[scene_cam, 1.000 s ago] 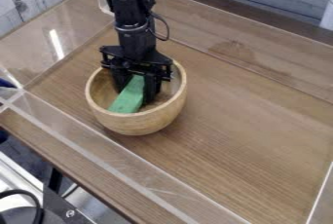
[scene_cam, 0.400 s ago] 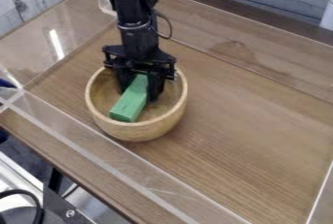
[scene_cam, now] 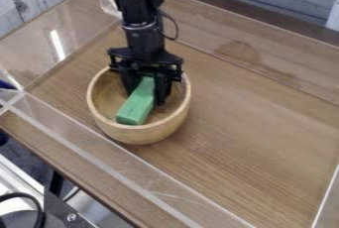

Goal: Remove the green block from inside the brown bowl and put it on the table

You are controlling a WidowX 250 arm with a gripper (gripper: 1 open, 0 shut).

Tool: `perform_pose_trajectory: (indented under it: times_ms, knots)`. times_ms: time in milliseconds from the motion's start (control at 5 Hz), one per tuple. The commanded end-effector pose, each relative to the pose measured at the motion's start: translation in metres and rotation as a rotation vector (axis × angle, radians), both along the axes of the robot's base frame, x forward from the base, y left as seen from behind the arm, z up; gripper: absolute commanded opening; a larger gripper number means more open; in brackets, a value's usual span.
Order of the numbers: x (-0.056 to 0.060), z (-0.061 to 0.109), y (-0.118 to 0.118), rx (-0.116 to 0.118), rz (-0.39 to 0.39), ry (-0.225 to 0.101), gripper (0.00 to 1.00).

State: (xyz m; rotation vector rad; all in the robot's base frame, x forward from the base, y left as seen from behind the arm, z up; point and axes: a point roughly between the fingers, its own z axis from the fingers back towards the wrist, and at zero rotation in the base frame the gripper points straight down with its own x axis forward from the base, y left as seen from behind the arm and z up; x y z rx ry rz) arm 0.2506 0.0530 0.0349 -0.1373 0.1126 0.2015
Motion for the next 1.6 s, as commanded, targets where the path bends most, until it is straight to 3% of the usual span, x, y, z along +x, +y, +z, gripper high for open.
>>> perform_pose_trajectory:
  times_ms: [0, 1000, 1400]
  knots:
    - [0.014, 0.022, 0.001, 0.016, -0.004, -0.074, 0.00]
    - [0.028, 0.050, -0.012, -0.012, -0.031, -0.103, 0.00]
    - [0.033, 0.071, -0.021, -0.022, -0.040, -0.139, 0.00]
